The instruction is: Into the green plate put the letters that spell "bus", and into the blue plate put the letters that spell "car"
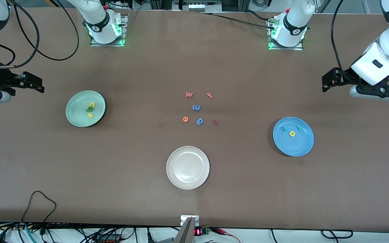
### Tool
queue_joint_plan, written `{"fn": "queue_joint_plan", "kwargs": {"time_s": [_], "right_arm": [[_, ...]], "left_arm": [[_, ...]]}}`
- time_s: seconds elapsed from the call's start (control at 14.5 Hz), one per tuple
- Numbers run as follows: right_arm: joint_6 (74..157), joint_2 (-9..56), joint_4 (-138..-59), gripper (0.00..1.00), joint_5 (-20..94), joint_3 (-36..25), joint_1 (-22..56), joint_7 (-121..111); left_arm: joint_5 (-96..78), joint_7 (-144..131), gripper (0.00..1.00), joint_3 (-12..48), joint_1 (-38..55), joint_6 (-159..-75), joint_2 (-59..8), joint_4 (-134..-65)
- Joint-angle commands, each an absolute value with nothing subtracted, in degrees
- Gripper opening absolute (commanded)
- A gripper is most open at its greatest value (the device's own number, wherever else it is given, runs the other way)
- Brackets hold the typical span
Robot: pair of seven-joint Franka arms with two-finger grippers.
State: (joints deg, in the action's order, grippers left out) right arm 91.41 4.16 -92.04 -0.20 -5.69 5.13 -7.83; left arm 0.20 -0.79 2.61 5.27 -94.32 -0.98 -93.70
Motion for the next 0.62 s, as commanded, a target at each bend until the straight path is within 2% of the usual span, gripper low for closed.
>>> {"fn": "queue_joint_plan", "kwargs": {"time_s": [0.0, 0.55], "right_arm": [[89.7, 4.5, -91.0, 1.00, 0.5, -7.0, 6.2, -8.3], [89.5, 3.8, -91.3, 1.00, 0.9, -2.5, 2.4, -8.0]], "left_arm": [[1.8, -1.2, 1.00, 4.6, 5.5, -93.4, -1.7, -91.4], [1.8, -1.1, 1.00, 4.3, 5.3, -94.0, -3.0, -90.2]]}}
